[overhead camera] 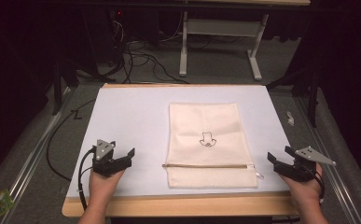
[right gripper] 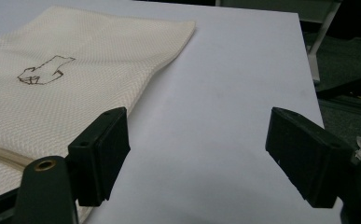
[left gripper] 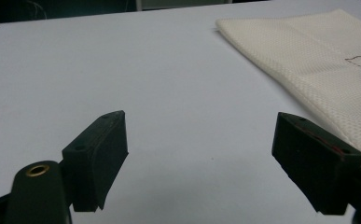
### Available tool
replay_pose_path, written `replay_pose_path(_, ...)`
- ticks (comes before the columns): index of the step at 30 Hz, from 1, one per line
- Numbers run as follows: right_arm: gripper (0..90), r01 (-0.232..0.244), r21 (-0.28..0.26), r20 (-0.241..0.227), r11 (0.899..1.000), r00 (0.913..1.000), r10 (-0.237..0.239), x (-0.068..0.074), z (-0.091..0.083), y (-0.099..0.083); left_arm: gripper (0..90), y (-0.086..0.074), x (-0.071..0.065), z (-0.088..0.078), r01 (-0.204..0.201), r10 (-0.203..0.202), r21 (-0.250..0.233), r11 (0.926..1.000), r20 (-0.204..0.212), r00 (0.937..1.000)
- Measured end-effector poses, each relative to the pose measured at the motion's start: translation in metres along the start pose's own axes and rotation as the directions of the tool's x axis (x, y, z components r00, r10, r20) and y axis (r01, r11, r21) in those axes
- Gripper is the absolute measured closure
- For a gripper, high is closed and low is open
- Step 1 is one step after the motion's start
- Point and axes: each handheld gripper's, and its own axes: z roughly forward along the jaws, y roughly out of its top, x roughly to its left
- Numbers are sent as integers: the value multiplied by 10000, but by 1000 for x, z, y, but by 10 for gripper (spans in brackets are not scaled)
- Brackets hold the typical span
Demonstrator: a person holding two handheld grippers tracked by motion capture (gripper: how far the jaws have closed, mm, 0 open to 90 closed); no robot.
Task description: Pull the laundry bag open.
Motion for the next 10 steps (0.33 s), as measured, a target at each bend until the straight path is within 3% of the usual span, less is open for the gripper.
replay_pose_path(3,220,165,12,16,9999,9999,-165,4,1,0,183,0,-1,2,-249,249,166,9996,-17,9997)
replay_pose_path(10,217,148,82,37,9999,9999,-148,5,2,0,180,-2,7,1,255,-256,147,9996,71,9996)
